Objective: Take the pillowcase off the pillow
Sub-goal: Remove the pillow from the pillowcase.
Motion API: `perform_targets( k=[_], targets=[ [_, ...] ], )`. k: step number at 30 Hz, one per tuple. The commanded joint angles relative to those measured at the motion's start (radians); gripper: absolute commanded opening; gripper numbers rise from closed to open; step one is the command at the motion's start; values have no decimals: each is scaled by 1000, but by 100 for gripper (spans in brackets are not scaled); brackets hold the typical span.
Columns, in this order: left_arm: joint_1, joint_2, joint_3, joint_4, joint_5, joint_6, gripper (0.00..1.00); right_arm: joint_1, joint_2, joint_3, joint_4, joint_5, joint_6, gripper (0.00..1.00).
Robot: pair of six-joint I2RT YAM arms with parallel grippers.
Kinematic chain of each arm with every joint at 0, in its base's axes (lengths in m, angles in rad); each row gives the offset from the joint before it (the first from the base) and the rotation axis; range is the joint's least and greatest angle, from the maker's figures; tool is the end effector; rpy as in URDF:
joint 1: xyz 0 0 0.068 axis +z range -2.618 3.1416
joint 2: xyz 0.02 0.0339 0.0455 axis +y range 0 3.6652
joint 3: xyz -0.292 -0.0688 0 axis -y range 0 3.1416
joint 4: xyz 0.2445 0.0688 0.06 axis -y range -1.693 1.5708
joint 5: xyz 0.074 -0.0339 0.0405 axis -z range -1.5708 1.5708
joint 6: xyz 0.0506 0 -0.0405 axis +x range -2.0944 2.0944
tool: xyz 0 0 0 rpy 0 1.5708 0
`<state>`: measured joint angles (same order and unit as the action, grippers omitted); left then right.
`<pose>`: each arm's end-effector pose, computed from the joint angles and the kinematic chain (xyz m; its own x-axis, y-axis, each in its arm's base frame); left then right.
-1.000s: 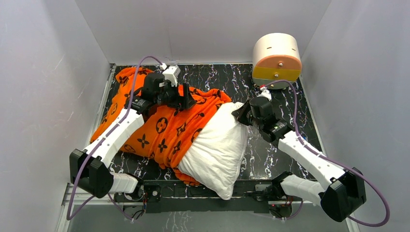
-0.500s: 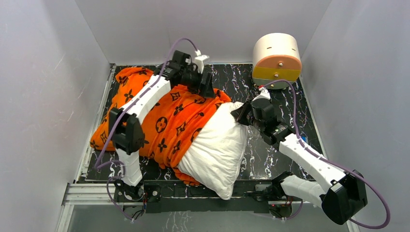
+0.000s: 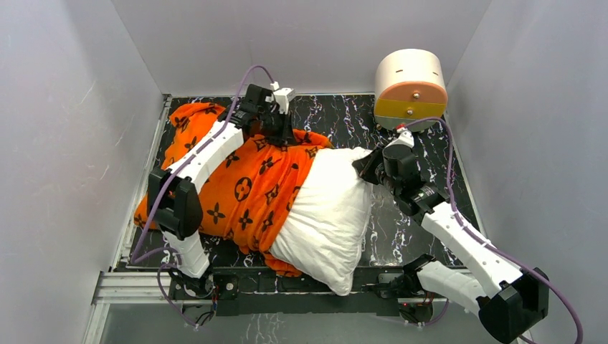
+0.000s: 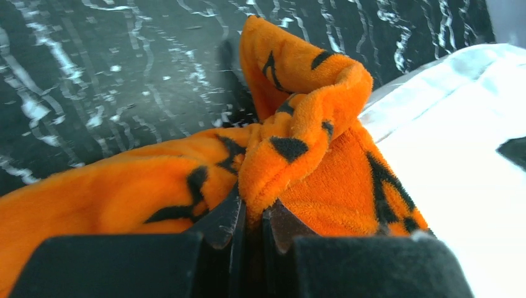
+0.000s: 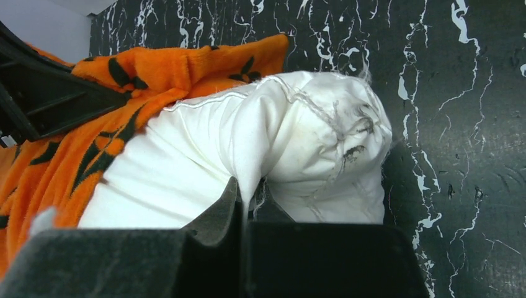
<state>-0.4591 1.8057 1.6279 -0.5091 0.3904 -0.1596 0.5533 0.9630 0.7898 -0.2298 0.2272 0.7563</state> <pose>0.3793 -0.2090 0.3367 -0.6683 0.1664 -0.7250 0.5747 0.7344 -0.3611 0.1913 0.1048 0.3218 -0.4731 0.4937 -0.7297 -0.0152 0.8236 0.5670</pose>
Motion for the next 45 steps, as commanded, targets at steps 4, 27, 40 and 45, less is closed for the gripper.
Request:
perform_targets(
  k=[4,27,40,45],
  targets=[
    [236,-134,-59,-23,-241,-2,20,-191,43,134,-89,22,-90,0],
    [155,145,158,-220,-263,-25,0,-221,123,211,-134,143,-189,0],
    [295,-61,37,-85,24,-50,58,-266,202,319,-141,-122,-253,7],
    [111,-163,50,-49,-23,12,82,-267,203,339,-175,-180,-264,17]
  ],
)
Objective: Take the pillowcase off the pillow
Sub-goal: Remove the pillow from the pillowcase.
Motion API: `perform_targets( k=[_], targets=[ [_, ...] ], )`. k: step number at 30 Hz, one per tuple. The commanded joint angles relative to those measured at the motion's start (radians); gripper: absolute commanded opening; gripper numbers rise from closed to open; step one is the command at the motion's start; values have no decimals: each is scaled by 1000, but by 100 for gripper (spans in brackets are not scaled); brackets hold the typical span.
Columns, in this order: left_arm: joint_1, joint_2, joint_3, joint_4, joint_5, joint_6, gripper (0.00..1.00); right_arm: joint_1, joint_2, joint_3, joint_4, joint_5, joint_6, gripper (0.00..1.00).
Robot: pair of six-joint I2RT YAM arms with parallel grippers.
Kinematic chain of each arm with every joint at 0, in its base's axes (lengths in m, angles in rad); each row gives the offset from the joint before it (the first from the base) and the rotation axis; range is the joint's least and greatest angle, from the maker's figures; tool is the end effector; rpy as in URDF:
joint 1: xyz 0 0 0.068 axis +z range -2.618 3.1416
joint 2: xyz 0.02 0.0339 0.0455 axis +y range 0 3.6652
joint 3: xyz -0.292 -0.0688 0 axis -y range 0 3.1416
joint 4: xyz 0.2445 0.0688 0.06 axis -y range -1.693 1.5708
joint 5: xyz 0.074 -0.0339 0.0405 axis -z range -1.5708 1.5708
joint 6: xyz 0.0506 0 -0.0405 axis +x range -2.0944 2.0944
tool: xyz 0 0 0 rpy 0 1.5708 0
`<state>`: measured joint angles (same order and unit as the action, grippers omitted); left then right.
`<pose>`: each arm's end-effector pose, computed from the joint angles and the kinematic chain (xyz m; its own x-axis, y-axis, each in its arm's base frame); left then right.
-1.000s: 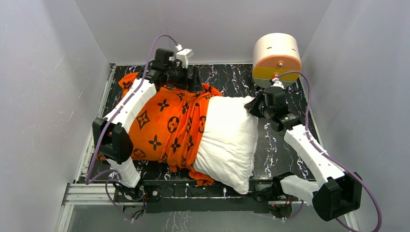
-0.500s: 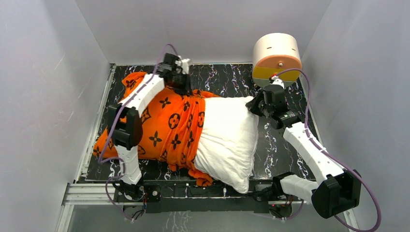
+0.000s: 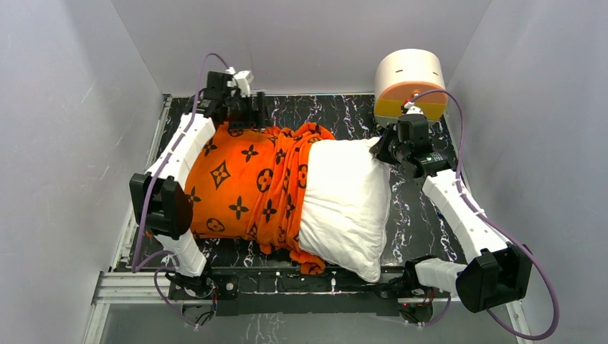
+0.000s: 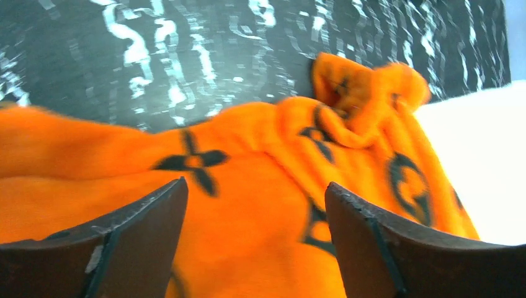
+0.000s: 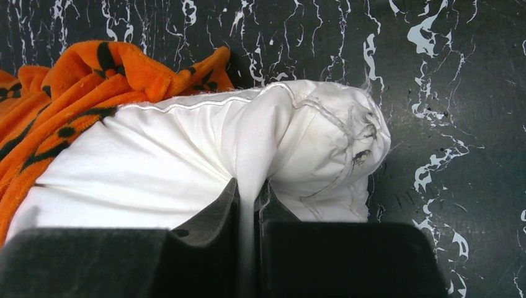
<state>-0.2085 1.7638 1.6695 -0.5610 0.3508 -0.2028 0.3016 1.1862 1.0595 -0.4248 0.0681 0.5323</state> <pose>0.4087 -0.1042 0.3627 -0.6768 -0.0501 -0.7344 0.3314 0.8701 -0.3648 0.2556 0.0759 0.3476 -0.5534 0.3581 -0.7520 0.0462 0.9147 0.4016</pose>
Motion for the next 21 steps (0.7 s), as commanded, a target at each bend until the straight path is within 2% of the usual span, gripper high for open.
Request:
perform_targets(
  k=[1,4,7,8,9,11,13,14,16,21],
  targets=[
    [-188,-129,12,1,11,64,82,-16,-24,65,22,-37,-39,17],
    [-282,-148,-7,3,62,83,84,-16,-32,55,19,-91,-34,21],
    [-316,-132,-76,-25,153,176,89,-16,-34,62,-8,-154,-38,23],
    [-319,-104,-72,-76,120,196,84,-16,-36,66,-19,-160,-40,27],
    [-320,-62,-49,-137,55,198,74,-15,-38,72,-37,-152,-39,34],
    [-321,11,-23,-237,-72,227,51,-15,-51,84,-72,-131,-44,38],
    [-319,37,-28,-253,-196,185,31,-15,-84,88,-96,-100,-49,58],
    [-317,25,-42,-230,-225,165,28,-15,-100,88,-109,-85,-45,71],
    [-303,-11,-69,-165,-212,133,20,-16,-133,91,-134,-74,-40,86],
    [-290,-1,-31,-62,-25,41,6,-15,-190,89,-200,-239,-70,98]
  ],
)
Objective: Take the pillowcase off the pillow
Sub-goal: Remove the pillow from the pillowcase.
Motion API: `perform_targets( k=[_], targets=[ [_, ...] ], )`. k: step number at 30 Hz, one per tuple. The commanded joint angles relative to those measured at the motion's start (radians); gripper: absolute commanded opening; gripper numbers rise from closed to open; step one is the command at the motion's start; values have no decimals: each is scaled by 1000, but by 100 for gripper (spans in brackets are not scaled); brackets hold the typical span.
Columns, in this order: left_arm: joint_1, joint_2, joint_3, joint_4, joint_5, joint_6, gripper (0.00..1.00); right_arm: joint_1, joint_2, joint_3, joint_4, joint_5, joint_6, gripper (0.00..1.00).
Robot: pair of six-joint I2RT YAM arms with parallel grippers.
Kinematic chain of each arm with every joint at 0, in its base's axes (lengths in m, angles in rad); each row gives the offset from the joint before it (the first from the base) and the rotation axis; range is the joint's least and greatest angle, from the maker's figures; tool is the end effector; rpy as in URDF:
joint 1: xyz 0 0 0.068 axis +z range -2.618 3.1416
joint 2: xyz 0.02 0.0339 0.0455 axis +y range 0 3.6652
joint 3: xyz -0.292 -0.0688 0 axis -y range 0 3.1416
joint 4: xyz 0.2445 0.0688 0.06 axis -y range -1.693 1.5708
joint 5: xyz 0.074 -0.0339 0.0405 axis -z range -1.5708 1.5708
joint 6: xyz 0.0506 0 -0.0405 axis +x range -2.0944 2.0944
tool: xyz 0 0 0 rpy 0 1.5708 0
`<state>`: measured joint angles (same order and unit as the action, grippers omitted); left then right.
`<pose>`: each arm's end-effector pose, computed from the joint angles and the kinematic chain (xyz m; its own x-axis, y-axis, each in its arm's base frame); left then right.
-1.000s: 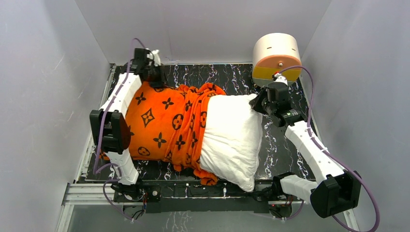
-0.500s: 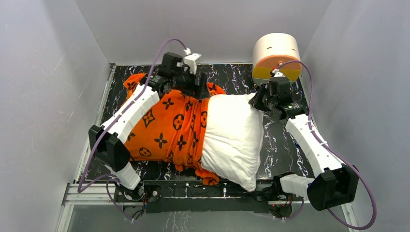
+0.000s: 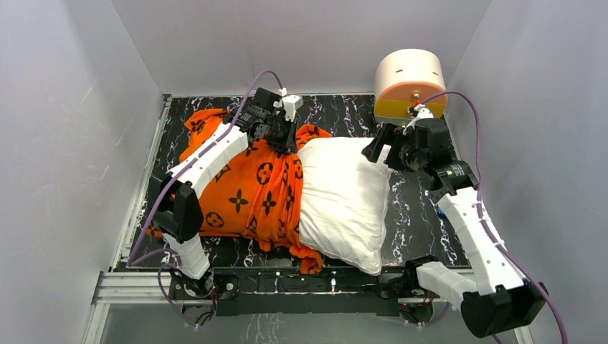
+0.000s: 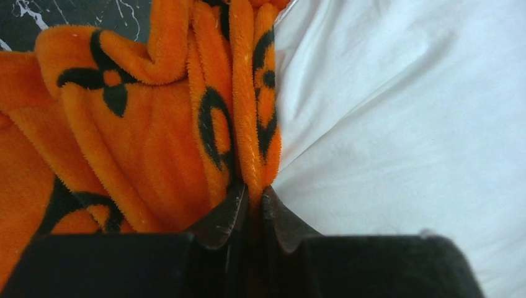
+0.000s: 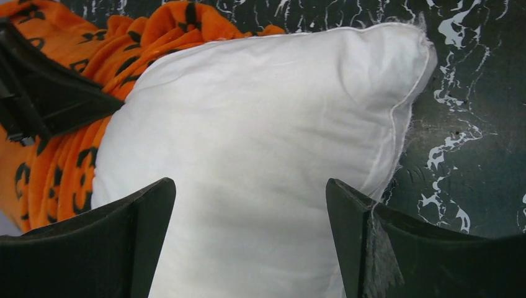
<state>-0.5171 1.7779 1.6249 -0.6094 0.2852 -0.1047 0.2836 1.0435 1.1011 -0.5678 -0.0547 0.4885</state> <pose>0.3576 -0.2197 0.3367 -0.6651 0.2629 -0.6989 0.5849 0.7652 -0.2688 0.2127 0.0649 0.3790 -0.5666 0.3230 -0.7580 -0.0671 0.8988 0.4331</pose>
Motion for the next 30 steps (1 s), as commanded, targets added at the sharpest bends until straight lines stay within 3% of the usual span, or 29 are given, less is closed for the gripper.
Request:
perform_targets(
  k=[1,6,10,12,13,17,21,22,25,29,30],
  targets=[
    [19,-5,22,-13,45,-59,3,2,-56,41,-89,-118,-16,99],
    [19,-5,-11,-18,12,-50,0,2,-111,-102,-181,-27,69,99],
    [20,-25,-35,-3,8,-52,0,3,-140,-310,14,-246,157,94],
    [21,-34,-37,0,-15,-53,0,2,-129,-382,168,-355,234,80],
    [23,-39,-39,-5,-35,-52,0,2,-129,-408,226,-335,331,59],
    [154,-86,-81,-32,-103,-70,0,-34,-195,-521,441,-215,535,1],
    [402,-208,-207,55,5,-137,0,-88,-148,-446,392,-149,519,0],
    [415,-233,-224,74,34,-136,6,-90,-121,-414,406,-158,509,0],
    [418,-261,-239,118,185,-138,61,-92,-5,-336,450,-246,461,0],
    [416,-301,-218,125,258,-145,78,-91,97,-144,281,-124,312,8],
    [414,-323,-210,125,259,-143,85,-93,112,-92,226,-55,270,19]
  ],
)
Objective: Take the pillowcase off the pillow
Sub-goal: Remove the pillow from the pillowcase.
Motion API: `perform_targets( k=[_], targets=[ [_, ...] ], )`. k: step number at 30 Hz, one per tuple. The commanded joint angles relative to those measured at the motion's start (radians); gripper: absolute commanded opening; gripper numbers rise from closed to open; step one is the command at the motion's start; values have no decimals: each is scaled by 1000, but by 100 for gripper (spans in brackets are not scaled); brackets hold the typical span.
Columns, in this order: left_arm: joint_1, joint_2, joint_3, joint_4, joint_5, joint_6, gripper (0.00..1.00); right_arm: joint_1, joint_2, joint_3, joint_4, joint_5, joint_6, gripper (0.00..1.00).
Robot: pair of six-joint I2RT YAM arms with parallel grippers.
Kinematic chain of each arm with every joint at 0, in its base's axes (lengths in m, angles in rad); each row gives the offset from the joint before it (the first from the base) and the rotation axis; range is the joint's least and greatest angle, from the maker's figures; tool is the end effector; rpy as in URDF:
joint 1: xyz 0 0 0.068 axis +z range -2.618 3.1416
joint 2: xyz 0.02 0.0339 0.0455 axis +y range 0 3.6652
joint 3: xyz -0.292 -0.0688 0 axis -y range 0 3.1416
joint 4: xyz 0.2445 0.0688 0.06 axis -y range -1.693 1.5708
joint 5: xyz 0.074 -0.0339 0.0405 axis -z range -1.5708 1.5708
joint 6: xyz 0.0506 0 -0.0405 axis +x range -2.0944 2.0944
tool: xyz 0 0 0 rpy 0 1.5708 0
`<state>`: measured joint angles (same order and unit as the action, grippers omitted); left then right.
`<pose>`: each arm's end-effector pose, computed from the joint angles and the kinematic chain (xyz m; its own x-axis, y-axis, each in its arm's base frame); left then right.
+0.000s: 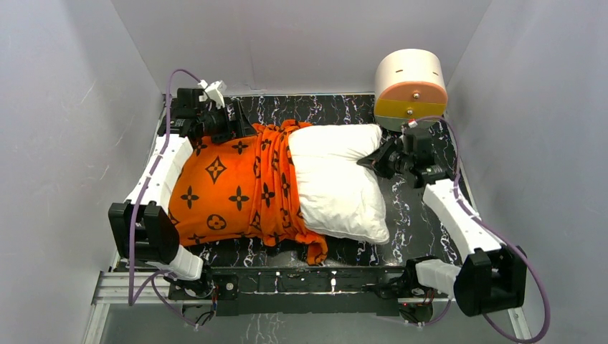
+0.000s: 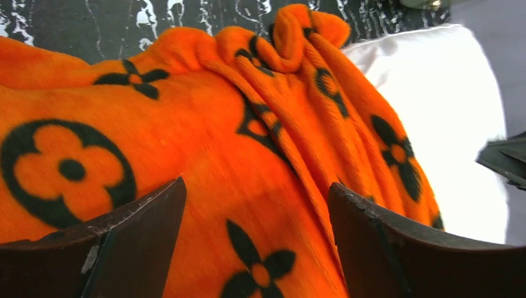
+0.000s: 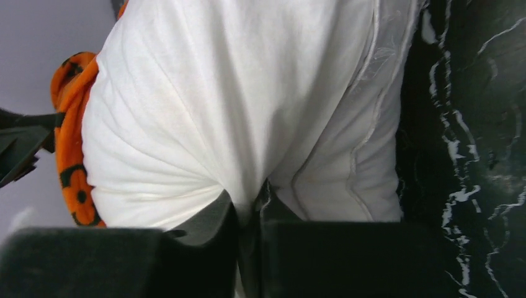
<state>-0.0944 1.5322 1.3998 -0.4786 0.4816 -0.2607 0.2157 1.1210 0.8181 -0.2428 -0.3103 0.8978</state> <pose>0.3526 -0.0569 0.3643 -0.6707 -0.1660 -0.7229 0.2984 0.8319 -0.4679 0.2397 0.0683 0.2974 -0.6748 0.6144 -0.4089 0.1105 0.6319 0.7672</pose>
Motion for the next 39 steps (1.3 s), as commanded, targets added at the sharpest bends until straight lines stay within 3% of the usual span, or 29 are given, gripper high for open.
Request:
perform_targets(
  k=[1,3,4,7,12,18,22,25,27,32,34,39],
  targets=[
    [-15,-101,21,-4,55,14,97,-25,44,233,-147,259,-181,31],
    [-28,-151,26,-7,39,17,98,-25,60,304,-227,330,-268,66],
    [-36,-180,22,-8,32,15,98,-25,65,335,-269,363,-288,77],
    [-63,-262,-23,-9,28,-9,98,-25,47,403,-380,355,-315,92],
    [-130,-443,-201,4,11,-99,98,-25,-161,271,-412,197,-271,99],
    [-157,-664,-380,1,54,-205,98,-25,-485,74,-543,216,-161,99],
    [-157,-809,-465,-50,-35,-216,98,-25,-580,-19,-596,130,-157,99],
    [-156,-881,-491,-130,-156,-281,98,-25,-605,-91,-570,-31,-153,99],
    [-157,-906,-501,-136,-96,-275,98,-25,-612,-143,-517,-105,-153,99],
    [-156,-939,-698,61,153,-458,98,-25,-576,-218,-407,-188,-148,94],
    [-158,-960,-747,155,239,-503,94,-25,-547,-239,-335,-217,-152,86],
    [-161,-1038,-777,119,213,-519,93,-25,-465,-195,-230,-77,-104,19]
  ],
)
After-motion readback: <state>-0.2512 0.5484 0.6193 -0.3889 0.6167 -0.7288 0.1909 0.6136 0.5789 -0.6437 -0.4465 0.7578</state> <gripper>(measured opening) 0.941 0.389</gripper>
